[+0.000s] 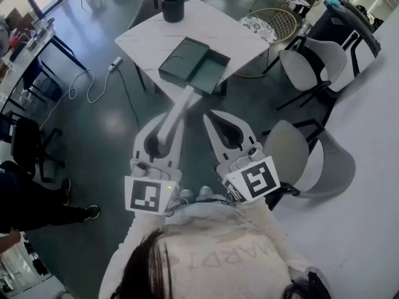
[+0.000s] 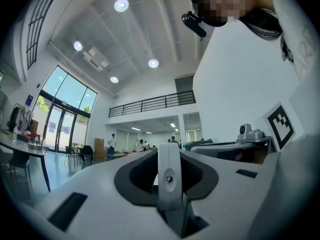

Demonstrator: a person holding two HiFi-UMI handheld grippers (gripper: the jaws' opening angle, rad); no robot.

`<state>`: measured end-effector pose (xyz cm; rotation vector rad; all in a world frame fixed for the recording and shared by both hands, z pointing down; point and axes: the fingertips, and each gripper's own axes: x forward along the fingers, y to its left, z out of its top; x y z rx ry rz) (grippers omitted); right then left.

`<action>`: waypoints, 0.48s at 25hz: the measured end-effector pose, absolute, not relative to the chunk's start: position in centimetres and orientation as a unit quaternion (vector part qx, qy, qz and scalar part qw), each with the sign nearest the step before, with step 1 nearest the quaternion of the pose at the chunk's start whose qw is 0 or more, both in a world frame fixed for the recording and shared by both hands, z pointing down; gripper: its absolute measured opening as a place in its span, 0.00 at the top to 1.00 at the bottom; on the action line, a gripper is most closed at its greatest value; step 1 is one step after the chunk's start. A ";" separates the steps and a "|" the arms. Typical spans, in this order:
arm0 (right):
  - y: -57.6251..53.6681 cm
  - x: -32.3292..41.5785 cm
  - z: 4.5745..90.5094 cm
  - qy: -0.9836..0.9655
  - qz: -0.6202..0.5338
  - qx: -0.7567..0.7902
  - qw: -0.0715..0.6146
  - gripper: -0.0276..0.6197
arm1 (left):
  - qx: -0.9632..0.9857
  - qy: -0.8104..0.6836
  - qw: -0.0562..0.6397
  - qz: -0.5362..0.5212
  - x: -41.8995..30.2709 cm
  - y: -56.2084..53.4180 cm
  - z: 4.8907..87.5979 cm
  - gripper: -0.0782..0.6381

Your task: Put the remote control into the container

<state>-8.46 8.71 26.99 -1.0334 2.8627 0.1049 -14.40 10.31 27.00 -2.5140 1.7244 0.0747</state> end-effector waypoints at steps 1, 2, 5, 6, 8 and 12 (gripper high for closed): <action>8.8 -8.5 27.0 0.939 0.034 -0.339 0.048 0.93 | -0.823 0.565 0.046 0.024 -14.4 10.4 27.1 0.77; 8.9 -8.5 27.1 0.939 0.034 -0.339 0.048 0.93 | -0.823 0.565 0.045 0.024 -14.4 10.5 27.1 0.77; 9.0 -8.5 27.0 0.939 0.034 -0.339 0.048 0.93 | -0.823 0.566 0.044 0.024 -14.5 10.6 27.1 0.77; 9.0 -8.5 27.0 0.939 0.033 -0.339 0.048 0.93 | -0.823 0.566 0.044 0.024 -14.5 10.6 27.0 0.77; 9.1 -8.5 27.0 0.939 0.033 -0.339 0.047 0.93 | -0.823 0.566 0.044 0.024 -14.5 10.7 27.0 0.77; 9.3 -8.5 27.1 0.938 0.031 -0.342 0.048 0.93 | -0.823 0.565 0.044 0.024 -14.6 10.9 27.1 0.77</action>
